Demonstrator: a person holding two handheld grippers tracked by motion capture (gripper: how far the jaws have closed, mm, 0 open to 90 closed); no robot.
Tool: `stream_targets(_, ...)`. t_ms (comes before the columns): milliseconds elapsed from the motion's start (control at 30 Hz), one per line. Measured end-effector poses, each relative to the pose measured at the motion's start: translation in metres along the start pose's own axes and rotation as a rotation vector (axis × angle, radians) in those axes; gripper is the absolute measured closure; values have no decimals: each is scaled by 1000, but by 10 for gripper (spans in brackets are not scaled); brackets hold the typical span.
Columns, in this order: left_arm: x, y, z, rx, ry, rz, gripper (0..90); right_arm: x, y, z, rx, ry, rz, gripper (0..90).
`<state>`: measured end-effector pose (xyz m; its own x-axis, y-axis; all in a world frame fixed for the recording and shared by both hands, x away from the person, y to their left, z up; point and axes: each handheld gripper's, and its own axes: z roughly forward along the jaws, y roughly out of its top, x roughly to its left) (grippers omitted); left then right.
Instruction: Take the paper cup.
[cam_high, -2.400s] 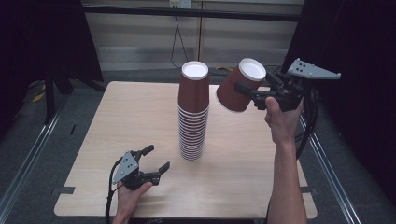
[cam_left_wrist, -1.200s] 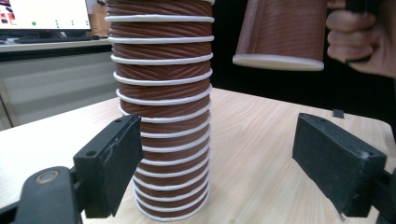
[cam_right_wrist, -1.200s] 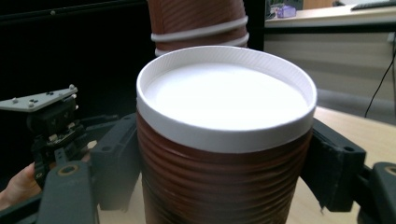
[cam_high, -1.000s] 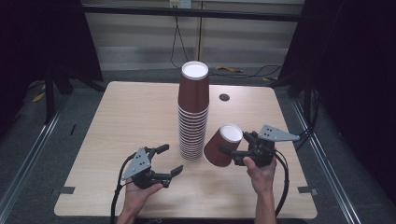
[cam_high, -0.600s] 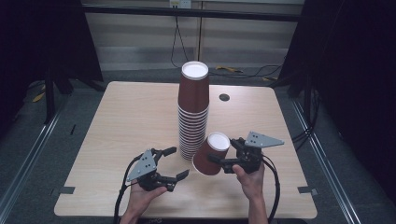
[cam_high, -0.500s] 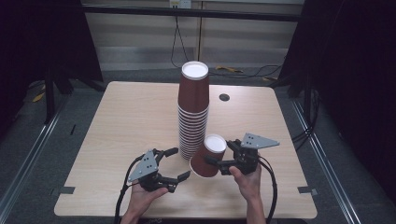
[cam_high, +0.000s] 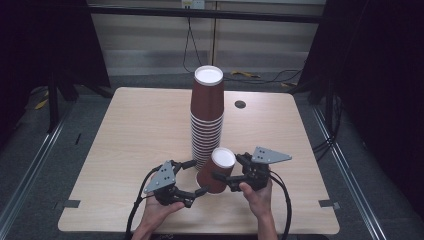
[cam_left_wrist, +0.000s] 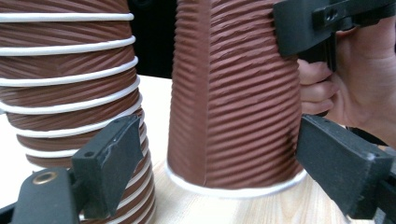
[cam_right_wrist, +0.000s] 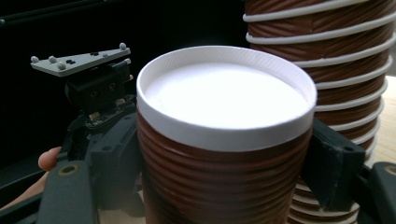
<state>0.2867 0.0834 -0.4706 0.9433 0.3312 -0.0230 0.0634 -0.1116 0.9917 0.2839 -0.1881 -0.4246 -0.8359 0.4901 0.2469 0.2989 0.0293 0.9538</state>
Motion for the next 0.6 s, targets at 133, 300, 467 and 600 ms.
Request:
stream_targets(133, 1, -1, 8, 36, -8, -15, 48, 2, -1, 7, 10, 13, 3, 231)
stream_targets(300, 0, -1, 13, 41, -9, -16, 25, 2, -1, 11, -3, 31, 12, 231)
stream_targets(467, 0, -1, 18, 46, -22, -14, 37, 4, 1, 13, -3, 41, 8, 231)
stream_targets(600, 3, -2, 18, 45, -16, -28, 6, 6, 3, 17, 4, 36, 0, 231)
